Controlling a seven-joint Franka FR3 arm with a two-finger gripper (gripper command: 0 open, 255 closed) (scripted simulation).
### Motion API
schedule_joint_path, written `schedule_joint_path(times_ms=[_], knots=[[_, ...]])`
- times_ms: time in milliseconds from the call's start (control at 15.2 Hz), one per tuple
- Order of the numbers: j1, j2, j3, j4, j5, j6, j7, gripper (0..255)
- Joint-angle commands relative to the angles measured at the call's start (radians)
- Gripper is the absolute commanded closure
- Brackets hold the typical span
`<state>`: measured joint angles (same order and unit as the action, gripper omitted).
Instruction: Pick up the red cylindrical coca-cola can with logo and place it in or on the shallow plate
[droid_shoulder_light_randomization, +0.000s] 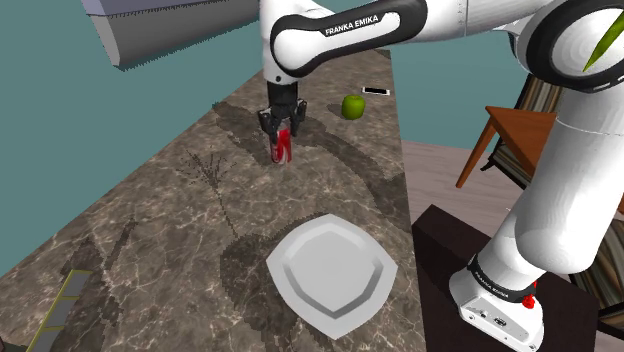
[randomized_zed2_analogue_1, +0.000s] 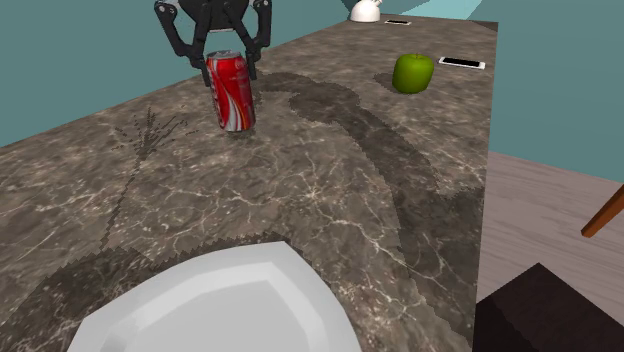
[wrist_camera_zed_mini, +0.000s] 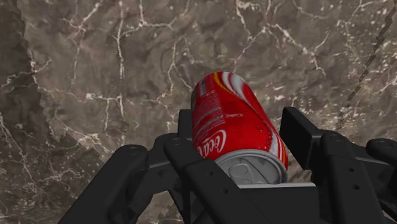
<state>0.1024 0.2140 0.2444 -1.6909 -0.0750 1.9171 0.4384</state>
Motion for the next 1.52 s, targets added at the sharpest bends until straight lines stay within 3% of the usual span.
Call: schedule_joint_path(times_ms=[0,726,1452], knots=[[0.004,-0.033,0.006,-0.026,0.007,-0.006,0.009,255],[0.072,-0.375,0.076,-0.39,0.106,0.027,0.115,255],[0.189,-0.664,0.167,-0.6,0.233,-0.034,0.253,255]])
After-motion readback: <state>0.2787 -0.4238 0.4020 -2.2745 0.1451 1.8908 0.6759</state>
